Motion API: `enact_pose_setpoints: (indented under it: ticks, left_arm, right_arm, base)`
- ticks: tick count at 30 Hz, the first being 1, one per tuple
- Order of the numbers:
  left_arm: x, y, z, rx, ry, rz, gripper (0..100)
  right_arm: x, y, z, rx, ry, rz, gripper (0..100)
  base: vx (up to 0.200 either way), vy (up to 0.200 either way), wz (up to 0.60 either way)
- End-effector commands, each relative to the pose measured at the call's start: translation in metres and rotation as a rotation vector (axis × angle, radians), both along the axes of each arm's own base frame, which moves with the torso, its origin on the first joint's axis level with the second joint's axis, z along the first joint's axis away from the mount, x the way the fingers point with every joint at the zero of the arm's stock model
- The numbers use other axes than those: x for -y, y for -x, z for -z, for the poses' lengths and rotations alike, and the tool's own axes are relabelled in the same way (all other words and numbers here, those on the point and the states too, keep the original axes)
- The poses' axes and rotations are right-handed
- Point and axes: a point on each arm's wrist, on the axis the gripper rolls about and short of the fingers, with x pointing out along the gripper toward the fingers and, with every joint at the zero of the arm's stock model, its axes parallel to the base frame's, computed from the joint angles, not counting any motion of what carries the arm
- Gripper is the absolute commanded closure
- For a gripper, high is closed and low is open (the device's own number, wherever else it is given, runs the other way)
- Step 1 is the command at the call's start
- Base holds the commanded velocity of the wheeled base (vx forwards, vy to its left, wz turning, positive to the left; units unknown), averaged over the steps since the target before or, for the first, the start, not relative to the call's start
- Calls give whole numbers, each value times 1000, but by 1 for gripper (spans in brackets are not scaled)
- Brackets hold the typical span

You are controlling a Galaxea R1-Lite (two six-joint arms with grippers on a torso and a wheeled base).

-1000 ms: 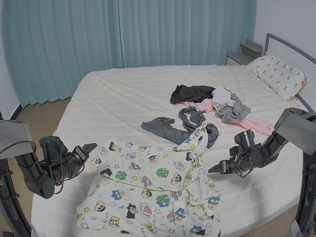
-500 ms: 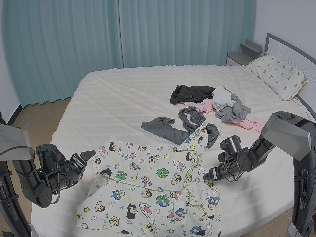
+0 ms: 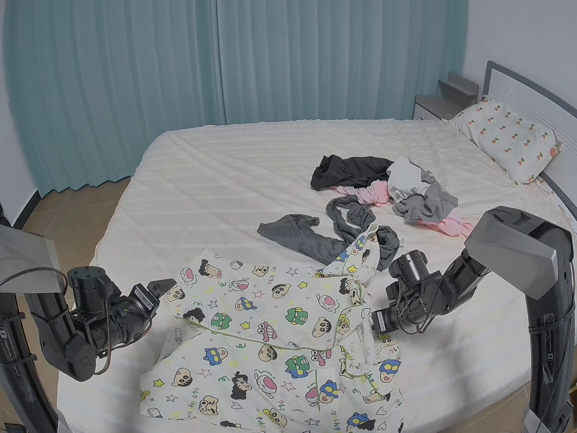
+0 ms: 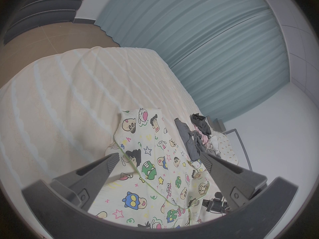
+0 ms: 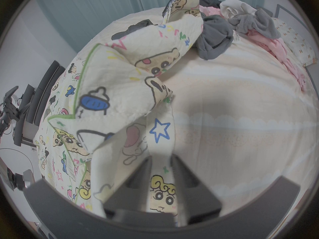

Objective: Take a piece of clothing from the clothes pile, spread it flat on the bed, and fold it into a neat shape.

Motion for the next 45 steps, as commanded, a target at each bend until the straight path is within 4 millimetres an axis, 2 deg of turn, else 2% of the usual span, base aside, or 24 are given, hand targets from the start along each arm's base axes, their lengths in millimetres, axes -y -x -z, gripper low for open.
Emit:
enact_pose_setpoints:
  ticks: [1,5,10,12,16,25,36,45]
  left_arm:
    - [0,0,2,-8,-1,-1,0]
    - [0,0,2,-8,-2,0,0]
    - [-1,0,3,-8,-17,-30,0]
    - [-1,0,2,-1,-21,-33,0]
    - [0,4,4,13,-22,-33,0]
    - [4,11,16,19,-124,4,0]
    - [4,11,17,13,-128,6,0]
    - [5,14,18,1,-125,17,0]
  right_arm:
    - [0,1,3,-9,-1,5,100]
    - [2,2,1,-9,-3,11,100]
    - [14,8,-16,8,-8,39,100]
    - [25,14,-27,16,-6,65,100]
    - [45,22,-36,30,9,114,100]
    - [80,23,-34,56,70,215,100]
    - [120,17,-32,58,109,302,100]
    - [134,14,-33,100,108,337,100]
  base:
    - [0,0,0]
    - [0,0,0]
    - [0,0,0]
    - [0,0,0]
    - [0,0,0]
    - [0,0,0]
    - [0,0,0]
    - [0,0,0]
